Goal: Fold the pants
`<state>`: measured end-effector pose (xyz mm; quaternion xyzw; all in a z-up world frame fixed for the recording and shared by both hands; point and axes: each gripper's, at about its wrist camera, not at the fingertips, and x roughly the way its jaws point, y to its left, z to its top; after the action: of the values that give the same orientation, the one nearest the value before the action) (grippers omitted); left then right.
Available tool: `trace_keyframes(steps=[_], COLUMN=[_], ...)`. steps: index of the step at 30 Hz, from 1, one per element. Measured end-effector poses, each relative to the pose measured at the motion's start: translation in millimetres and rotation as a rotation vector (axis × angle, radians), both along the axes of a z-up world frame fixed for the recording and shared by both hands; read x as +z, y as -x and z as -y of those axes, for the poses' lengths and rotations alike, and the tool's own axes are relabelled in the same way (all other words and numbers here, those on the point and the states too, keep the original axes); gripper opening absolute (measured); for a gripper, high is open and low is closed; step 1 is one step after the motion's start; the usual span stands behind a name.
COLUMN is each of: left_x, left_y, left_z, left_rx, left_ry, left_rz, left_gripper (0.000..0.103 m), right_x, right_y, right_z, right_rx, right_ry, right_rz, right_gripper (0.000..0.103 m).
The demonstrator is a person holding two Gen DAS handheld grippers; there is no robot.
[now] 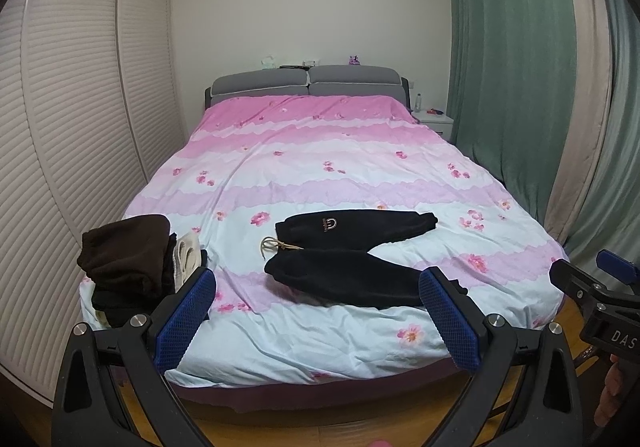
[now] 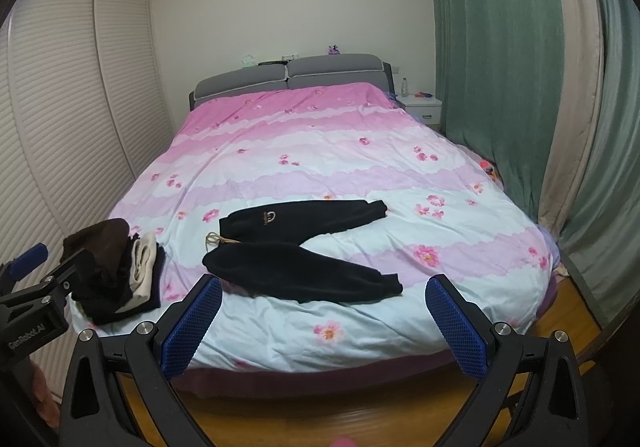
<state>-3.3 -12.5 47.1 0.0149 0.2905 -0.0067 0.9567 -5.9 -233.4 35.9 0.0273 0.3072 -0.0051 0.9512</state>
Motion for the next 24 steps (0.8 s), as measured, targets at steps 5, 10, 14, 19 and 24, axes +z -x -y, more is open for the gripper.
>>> trace_keyframes(steps=[5,10,14,19,24], left_x=[-0.4,-2.5,-7.8,-23.2,-49.7], left_y=[-1.9,-7.1,-14.6,-30.4,-55.1], left_z=[1.2,3.7,5.9,10.6,14.5], left_rx=[-0.003,-0.011,-0.021,-0.025,-0.040], left_ry=[-0.003,-0.003,-0.006,-0.018,-0.022], left_rz=[-0.003,-0.013,-0.027,-0.054,-0.112], left_gripper=[0.103,0.103,0.103,0.103,0.103], right_x=[-1.4,-5.4,-8.7,-18.4,-38.2], right_y=[-1.6,-2.2,-4.7,-13.8,-33.4], right_z=[2.4,4.2,6.0,9.9,15.0], right_rx=[-0.006,-0.015,-0.026,-0.041,-0.040], right_ry=[0.003,0.009,0.007,0.013,0.010], right_rz=[-0.002,-0.008,-0.017,-0.040,-0.079], right_gripper=[0.103,0.103,0.103,0.103,0.103])
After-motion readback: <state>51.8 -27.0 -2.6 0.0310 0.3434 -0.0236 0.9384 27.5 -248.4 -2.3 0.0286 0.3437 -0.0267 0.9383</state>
